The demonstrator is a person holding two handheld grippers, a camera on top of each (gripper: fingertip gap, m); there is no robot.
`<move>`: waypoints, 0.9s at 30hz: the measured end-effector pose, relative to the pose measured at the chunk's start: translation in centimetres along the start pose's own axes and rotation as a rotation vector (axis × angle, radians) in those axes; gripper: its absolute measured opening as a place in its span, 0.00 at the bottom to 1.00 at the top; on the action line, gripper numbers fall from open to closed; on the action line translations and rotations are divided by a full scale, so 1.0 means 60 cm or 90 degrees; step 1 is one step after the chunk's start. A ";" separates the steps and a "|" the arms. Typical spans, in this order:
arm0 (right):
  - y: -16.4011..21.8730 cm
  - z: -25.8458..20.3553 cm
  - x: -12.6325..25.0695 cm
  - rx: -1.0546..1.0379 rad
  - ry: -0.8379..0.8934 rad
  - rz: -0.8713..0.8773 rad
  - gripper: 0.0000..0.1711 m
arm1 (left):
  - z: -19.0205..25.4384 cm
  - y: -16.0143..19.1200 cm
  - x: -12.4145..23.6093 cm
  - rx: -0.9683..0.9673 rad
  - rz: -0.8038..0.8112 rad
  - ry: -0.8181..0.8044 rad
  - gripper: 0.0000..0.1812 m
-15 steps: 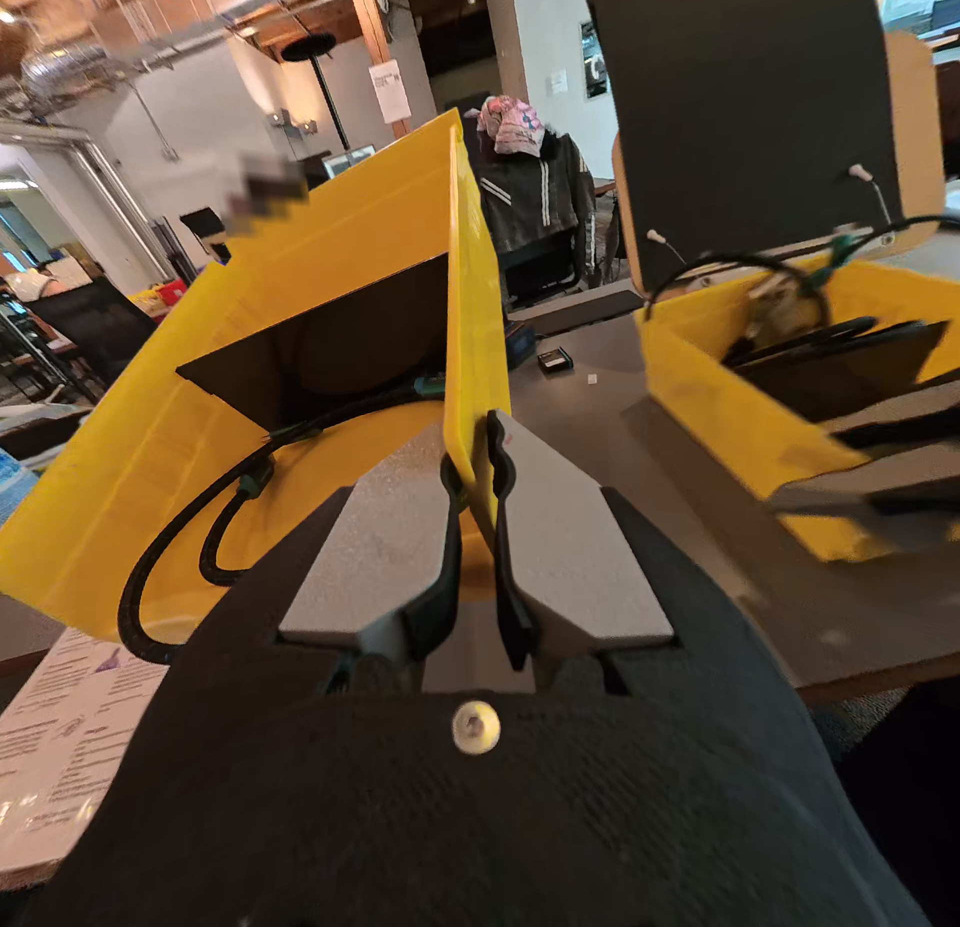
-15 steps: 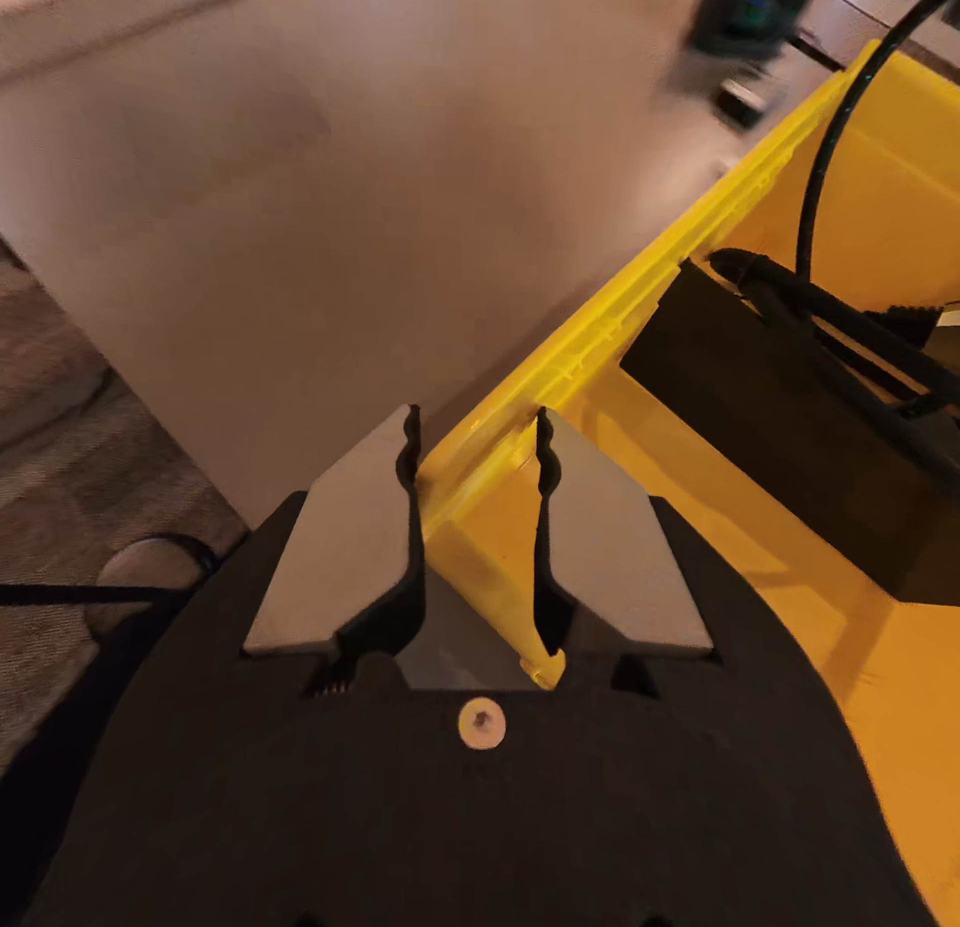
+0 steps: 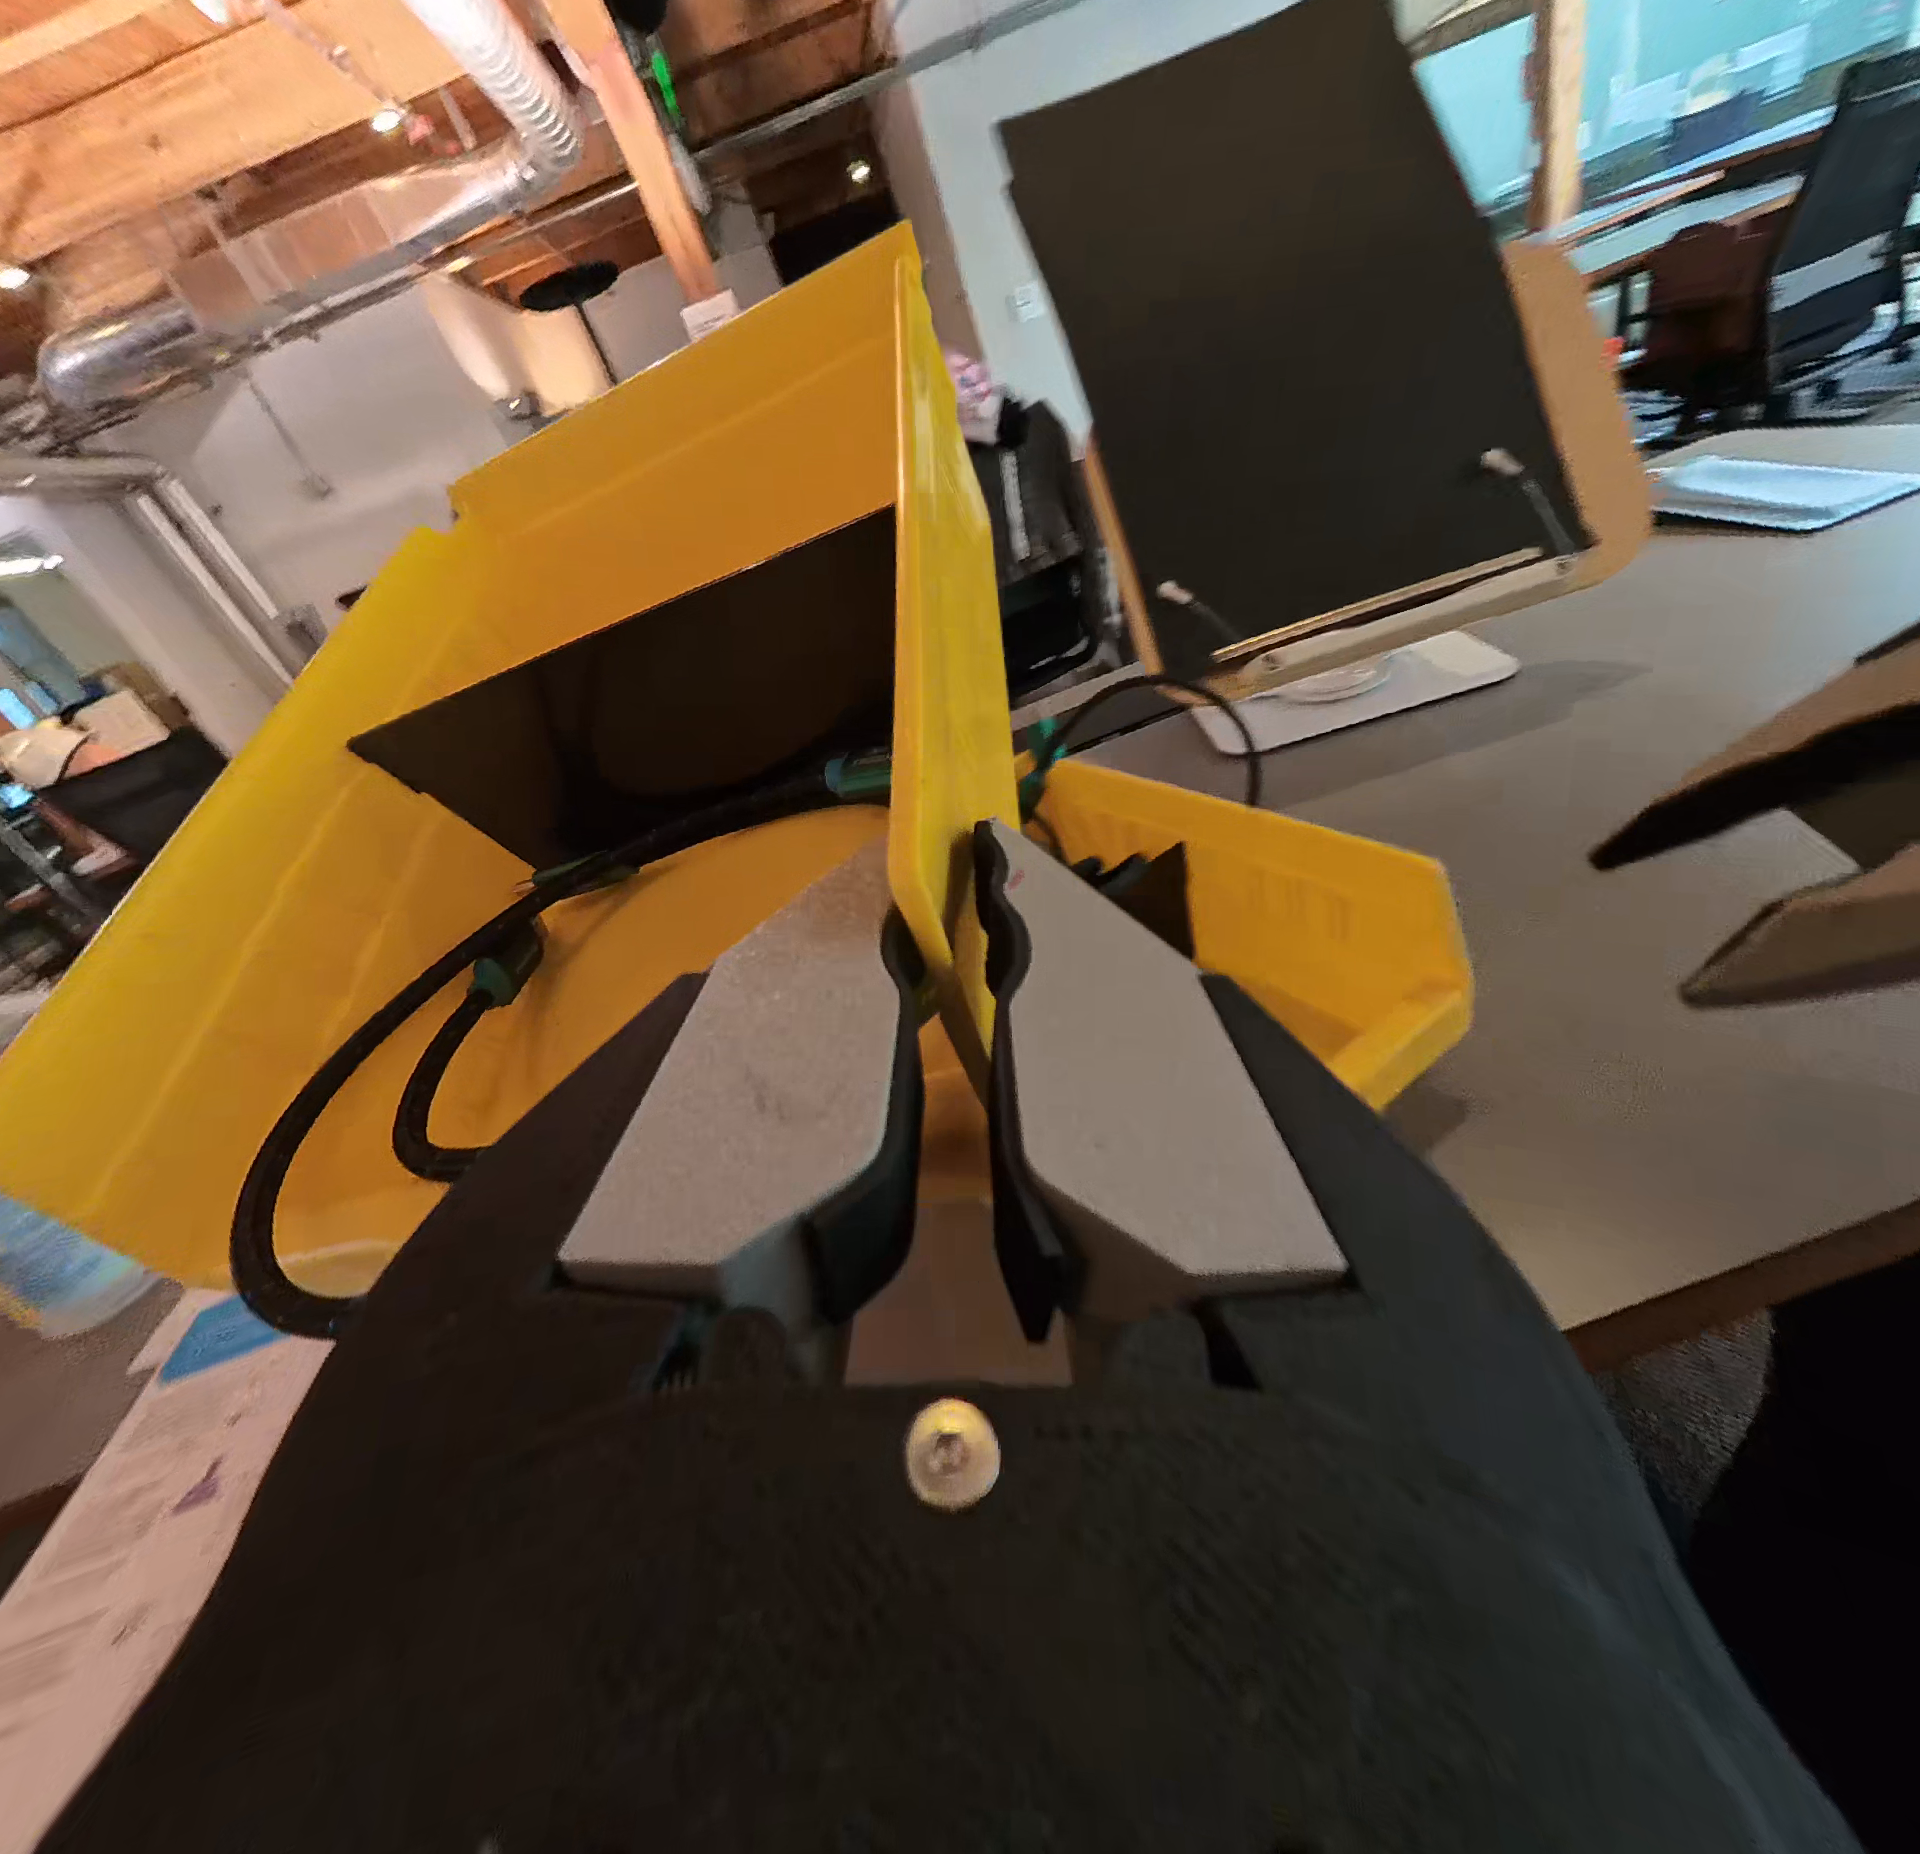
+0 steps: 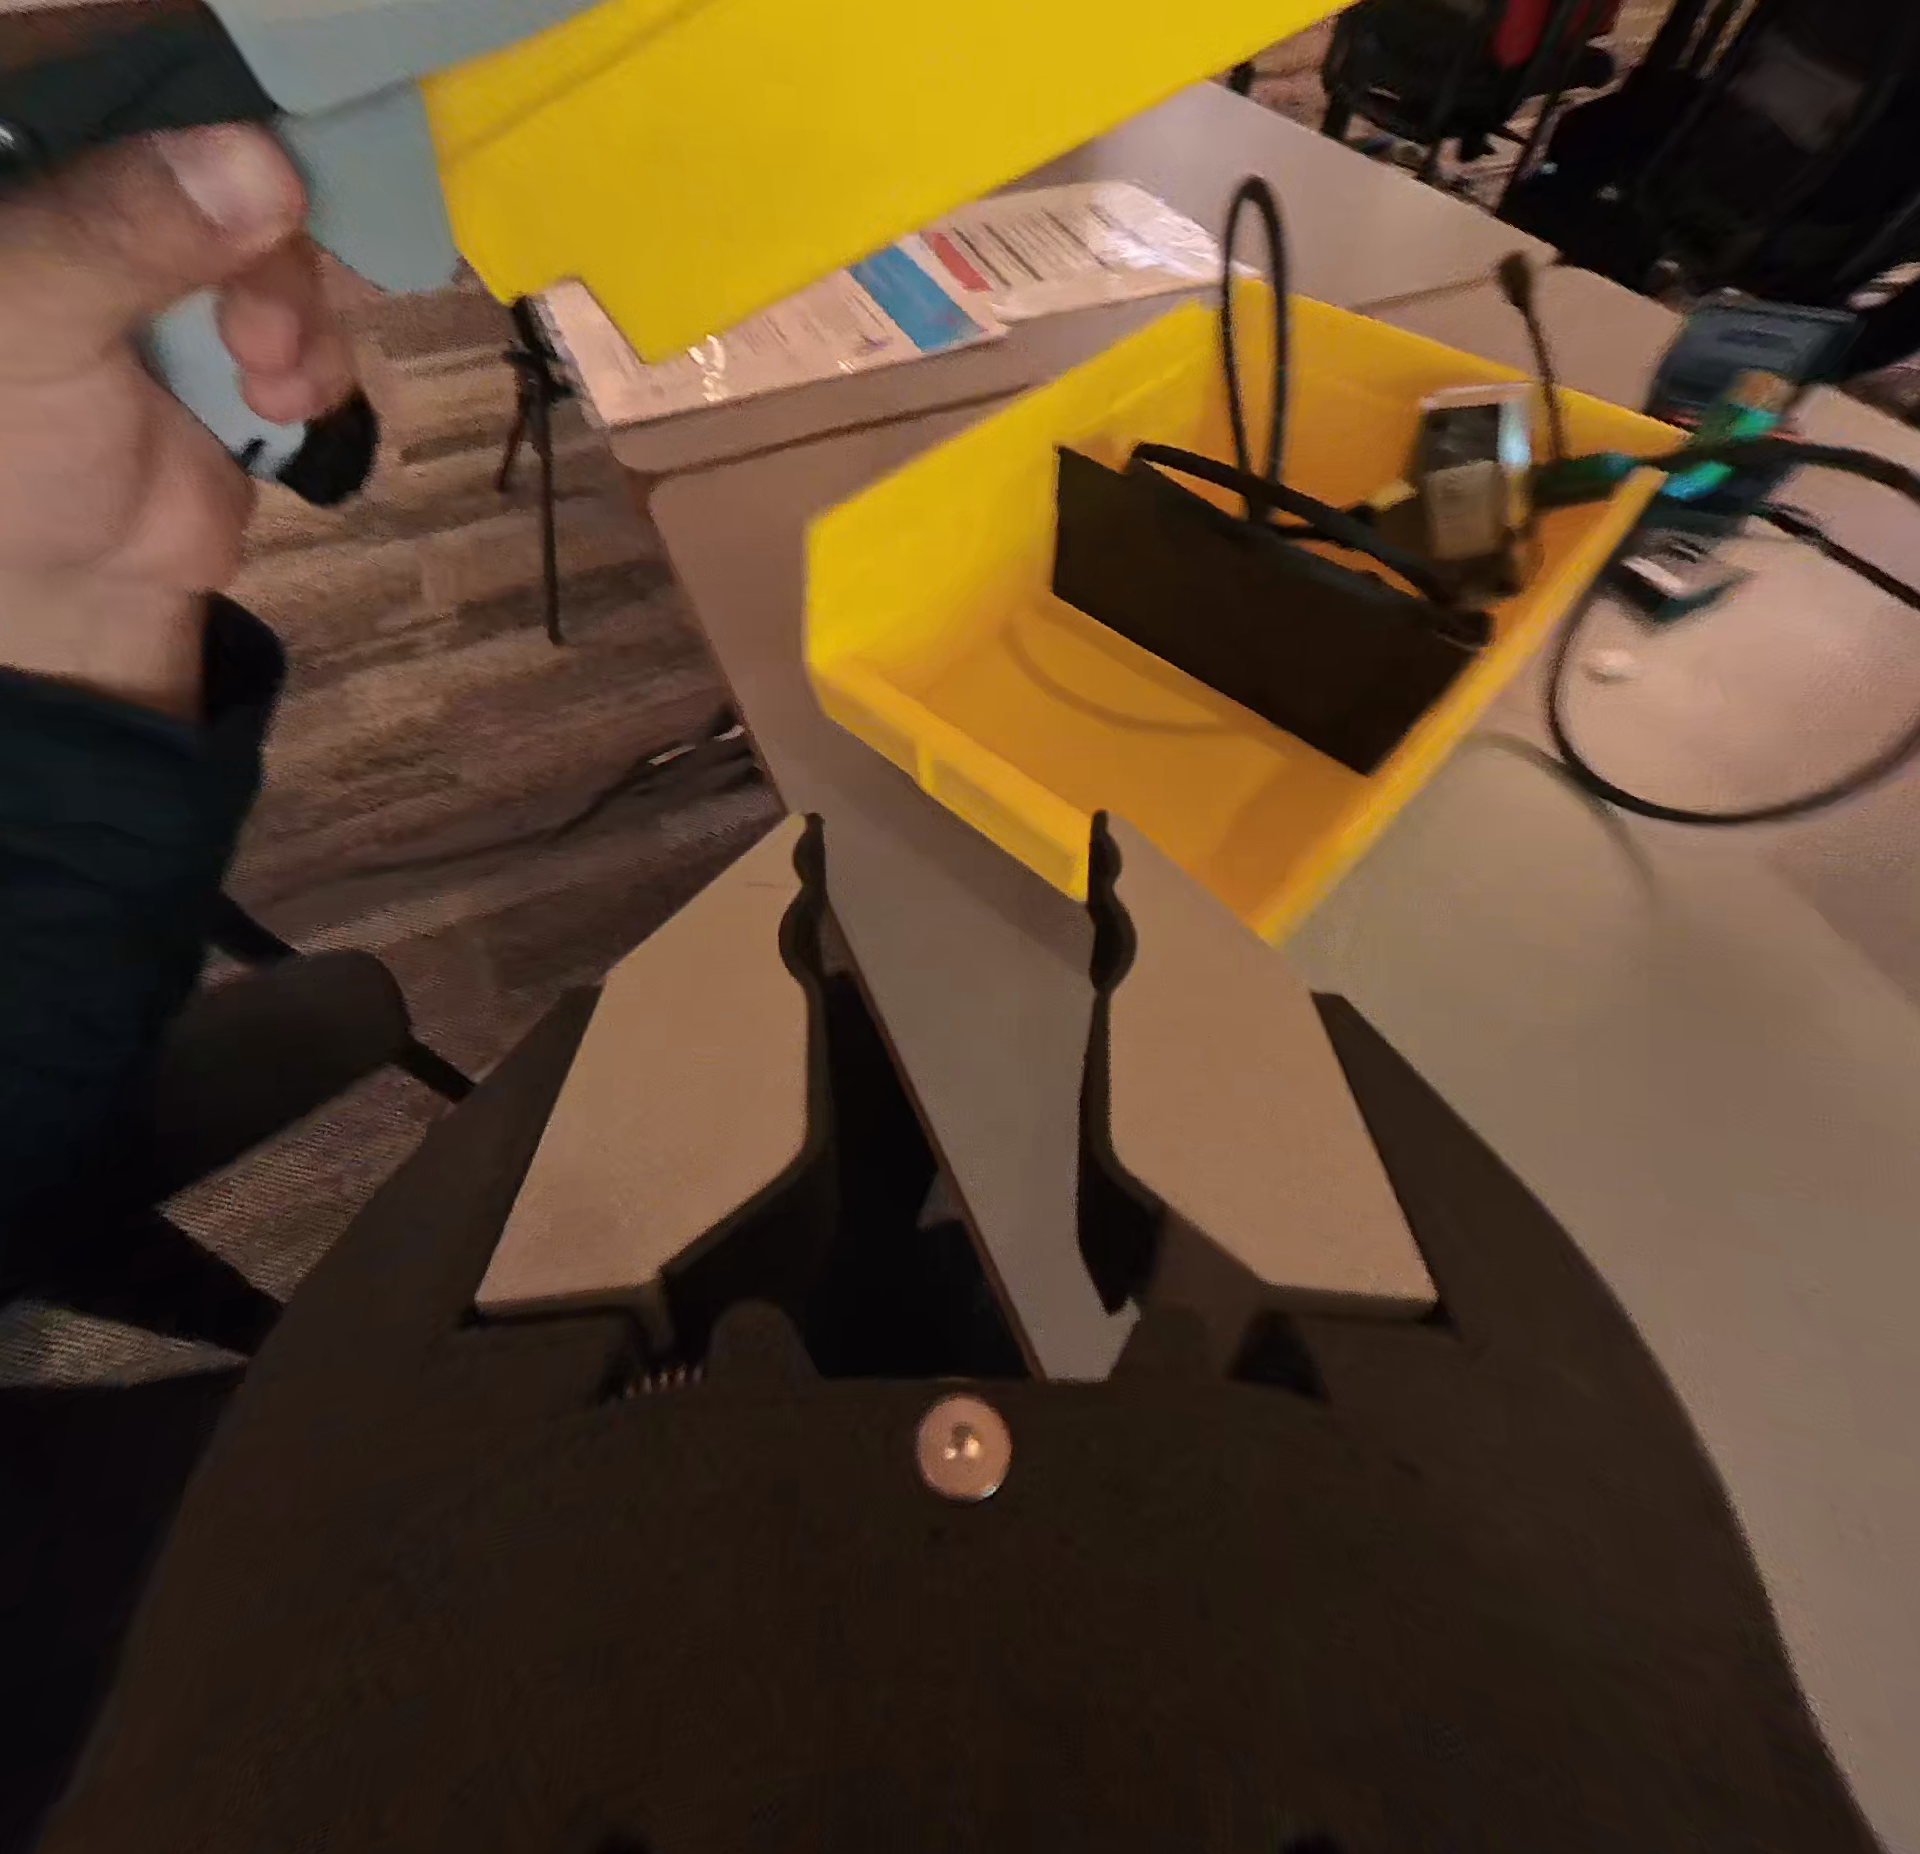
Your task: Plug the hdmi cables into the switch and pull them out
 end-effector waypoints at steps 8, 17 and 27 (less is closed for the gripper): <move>0.102 0.090 0.245 0.034 0.042 -0.076 0.20 | 0.254 0.011 -0.064 -0.072 -0.014 0.253 0.01; 0.147 0.150 0.414 -0.052 0.138 0.005 0.16 | 0.519 0.107 -0.155 -0.129 -0.108 0.425 0.02; 0.204 0.152 0.351 -0.001 0.114 -0.161 0.20 | 0.598 0.218 -0.172 -0.097 -0.330 0.495 0.10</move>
Point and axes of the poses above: each gripper's, where its closed fingertips meet, x back along the fingers, y out of its underside, z = x × y across the jaws, the point moved 7 cm from there along x, back along the fingers, and after that the axes turned 15 degrees about x, right-handed, at the moved point
